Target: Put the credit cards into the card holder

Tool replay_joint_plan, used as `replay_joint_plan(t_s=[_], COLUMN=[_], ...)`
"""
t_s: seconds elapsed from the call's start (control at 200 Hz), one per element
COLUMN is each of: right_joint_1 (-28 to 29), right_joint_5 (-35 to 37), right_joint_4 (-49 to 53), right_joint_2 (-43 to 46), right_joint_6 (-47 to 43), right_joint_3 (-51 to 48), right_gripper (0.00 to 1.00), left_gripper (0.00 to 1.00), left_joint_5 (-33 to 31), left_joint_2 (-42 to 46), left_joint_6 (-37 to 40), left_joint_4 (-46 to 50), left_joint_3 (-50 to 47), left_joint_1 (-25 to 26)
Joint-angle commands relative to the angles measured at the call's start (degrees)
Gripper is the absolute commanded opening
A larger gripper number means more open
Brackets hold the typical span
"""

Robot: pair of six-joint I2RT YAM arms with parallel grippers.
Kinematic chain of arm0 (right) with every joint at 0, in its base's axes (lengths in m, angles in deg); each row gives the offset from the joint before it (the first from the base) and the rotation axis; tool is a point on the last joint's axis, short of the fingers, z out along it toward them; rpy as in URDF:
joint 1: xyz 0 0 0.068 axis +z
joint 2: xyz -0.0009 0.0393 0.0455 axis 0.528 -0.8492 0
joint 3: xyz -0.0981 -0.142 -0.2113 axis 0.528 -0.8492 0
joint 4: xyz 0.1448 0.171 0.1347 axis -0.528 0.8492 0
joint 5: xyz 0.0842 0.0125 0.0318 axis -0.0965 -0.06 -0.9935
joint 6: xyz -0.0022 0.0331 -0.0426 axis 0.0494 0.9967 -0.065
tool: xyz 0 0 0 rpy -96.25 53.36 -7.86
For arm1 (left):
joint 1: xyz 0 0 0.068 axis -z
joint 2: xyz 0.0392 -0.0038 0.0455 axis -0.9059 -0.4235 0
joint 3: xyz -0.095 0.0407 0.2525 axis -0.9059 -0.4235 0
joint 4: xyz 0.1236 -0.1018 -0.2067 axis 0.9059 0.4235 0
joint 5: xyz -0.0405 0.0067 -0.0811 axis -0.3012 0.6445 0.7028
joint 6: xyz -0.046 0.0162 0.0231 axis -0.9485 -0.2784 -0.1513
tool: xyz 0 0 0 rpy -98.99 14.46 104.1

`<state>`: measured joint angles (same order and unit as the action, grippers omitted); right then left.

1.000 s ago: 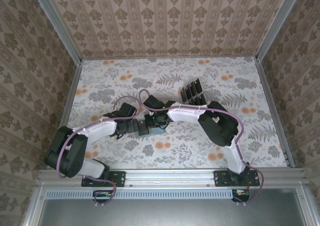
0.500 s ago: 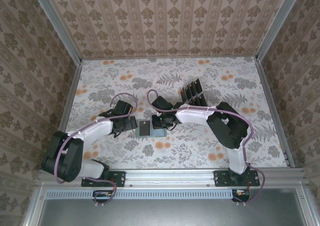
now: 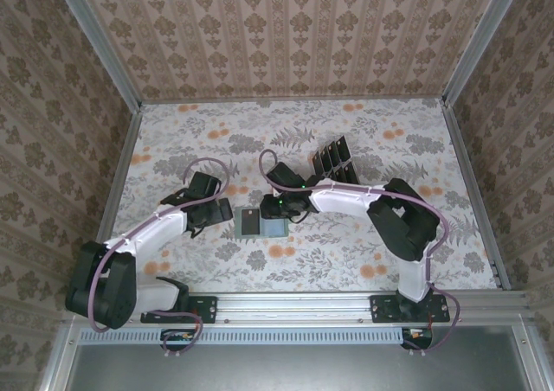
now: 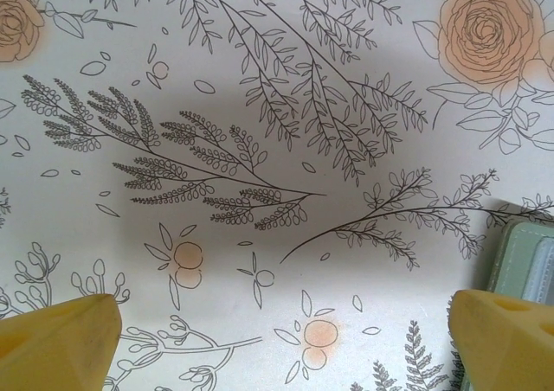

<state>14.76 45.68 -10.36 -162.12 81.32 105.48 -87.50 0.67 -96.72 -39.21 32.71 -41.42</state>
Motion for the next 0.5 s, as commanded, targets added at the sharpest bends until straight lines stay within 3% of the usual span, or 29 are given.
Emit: replay_joint_plan(t_s=[0.0,0.15,0.245,0.495], right_joint_1=[0.6,1.4,2.3,3.9], right_joint_5=[0.2,-0.6,-1.2,-0.9], right_joint_4=[-0.4,-1.1,-1.5,-2.6], right_joint_2=[2.5,0.8,-0.8,-3.4], right_joint_6=[0.7,1.5,2.2,4.0], right_joint_3=[-0.6,0.3,1.2,0.9], right_gripper=[0.31,0.11,0.03,0.00], left_gripper=[1.00,1.00,1.00,1.00], left_joint_5=[0.9,1.1,1.2,2.2], left_joint_2=[0.7,0.3,-0.1,-2.1], left_joint_6=[0.8,0.8,0.9,0.9], left_joint_4=[1.0,0.6,0.3,-0.8], left_joint_3=[-0.2,-0.4,-0.7,-1.5], left_joint_1=[-0.1,-0.1,0.0,0.3])
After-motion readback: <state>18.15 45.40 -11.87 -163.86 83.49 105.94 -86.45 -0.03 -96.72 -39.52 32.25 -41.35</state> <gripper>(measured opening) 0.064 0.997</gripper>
